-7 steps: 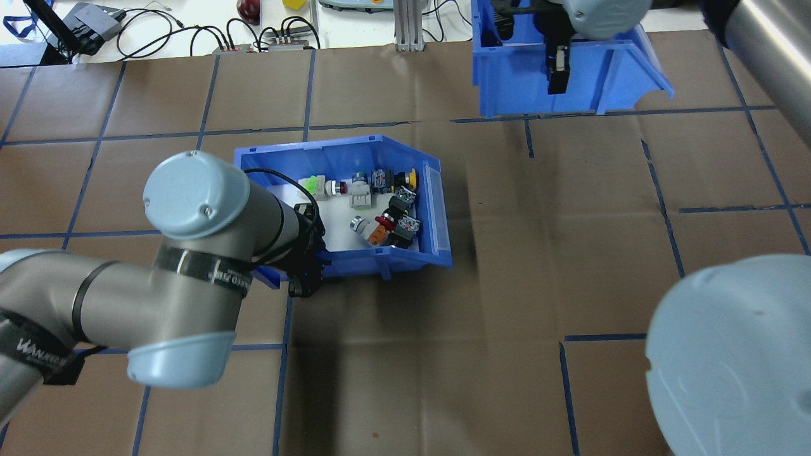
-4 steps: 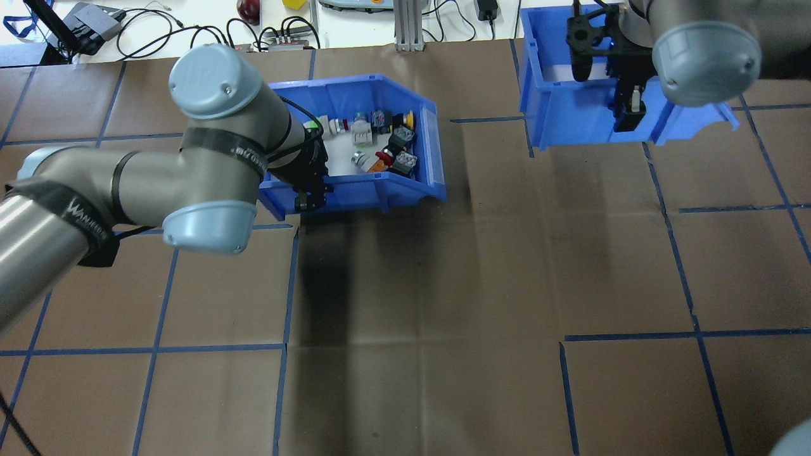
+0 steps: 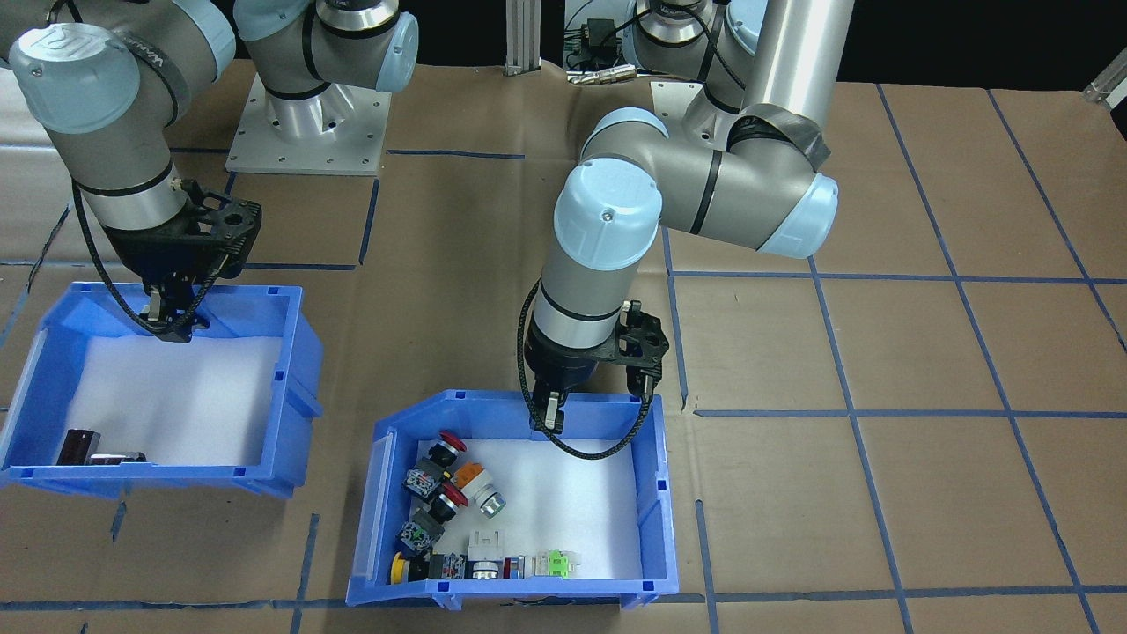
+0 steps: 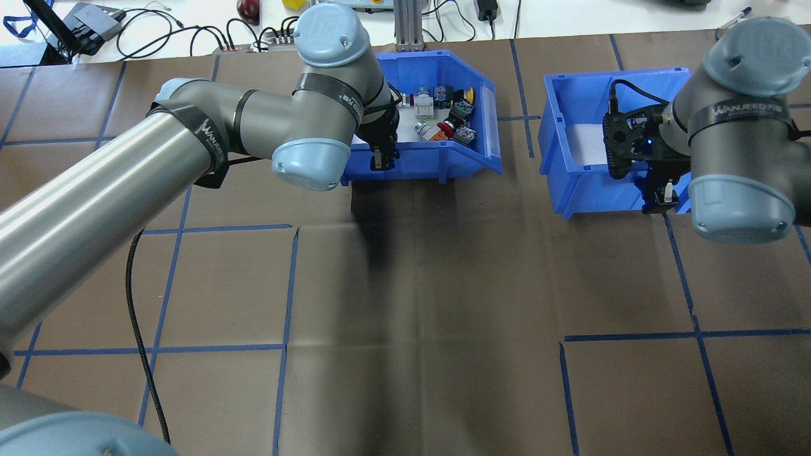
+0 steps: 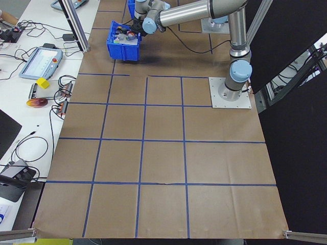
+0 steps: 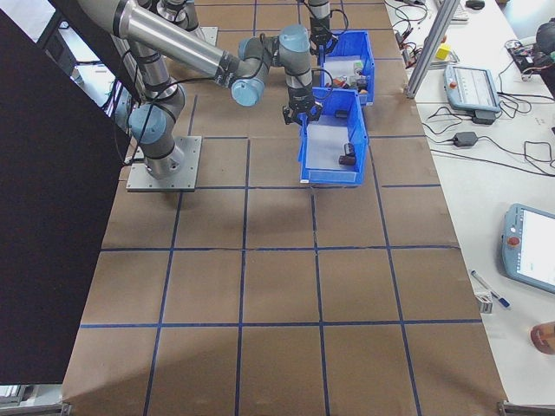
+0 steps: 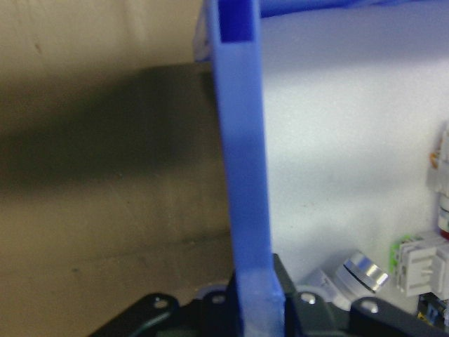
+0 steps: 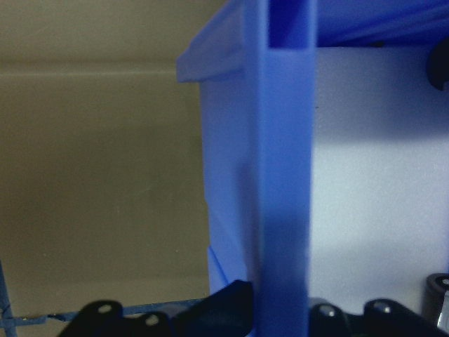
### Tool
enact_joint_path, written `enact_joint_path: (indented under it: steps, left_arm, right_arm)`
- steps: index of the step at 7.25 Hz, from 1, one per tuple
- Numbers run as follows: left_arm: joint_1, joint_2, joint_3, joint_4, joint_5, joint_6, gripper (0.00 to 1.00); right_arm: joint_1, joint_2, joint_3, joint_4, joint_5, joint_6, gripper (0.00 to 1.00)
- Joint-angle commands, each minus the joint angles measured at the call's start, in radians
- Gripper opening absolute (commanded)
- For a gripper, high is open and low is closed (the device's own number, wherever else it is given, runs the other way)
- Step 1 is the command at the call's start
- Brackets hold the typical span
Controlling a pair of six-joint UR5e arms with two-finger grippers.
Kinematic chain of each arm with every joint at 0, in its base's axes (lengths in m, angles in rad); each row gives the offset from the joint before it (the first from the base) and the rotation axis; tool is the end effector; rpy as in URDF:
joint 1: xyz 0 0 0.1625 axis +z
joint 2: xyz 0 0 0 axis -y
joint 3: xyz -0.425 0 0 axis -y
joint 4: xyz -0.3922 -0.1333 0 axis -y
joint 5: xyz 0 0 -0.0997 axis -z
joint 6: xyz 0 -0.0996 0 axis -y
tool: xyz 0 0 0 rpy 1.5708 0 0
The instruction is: Place button box in front
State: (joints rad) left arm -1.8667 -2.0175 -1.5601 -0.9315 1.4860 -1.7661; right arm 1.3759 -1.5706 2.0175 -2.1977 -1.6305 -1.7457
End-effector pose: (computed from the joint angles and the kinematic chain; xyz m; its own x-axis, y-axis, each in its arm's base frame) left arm -0.3271 -0.5869 0.3031 -0.0962 -0.9786 0.1820 -0.9855 0.1193 0.1206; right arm 0.0340 -0.4854 0.3380 -0.0176 -0.9860 0.1661 -0.9955 0.0327 0.0890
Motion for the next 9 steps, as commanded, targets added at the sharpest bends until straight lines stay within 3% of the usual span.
enact_joint_path:
  steps: [1,8,9]
  left_arm:
    - [-0.014,-0.036,0.015,-0.001,-0.004,-0.016,0.00]
    - [-0.025,-0.069,0.040,-0.001,-0.003,-0.093,0.03]
    - [-0.026,-0.069,0.049,-0.001,0.002,-0.085,0.29]
  right_arm:
    - [-0.006,-0.022,0.023,-0.004,-0.002,-0.011,0.05]
    - [-0.017,-0.071,0.055,0.010,-0.006,-0.046,0.06]
    - [-0.044,-0.087,0.069,0.010,-0.003,-0.089,0.06]
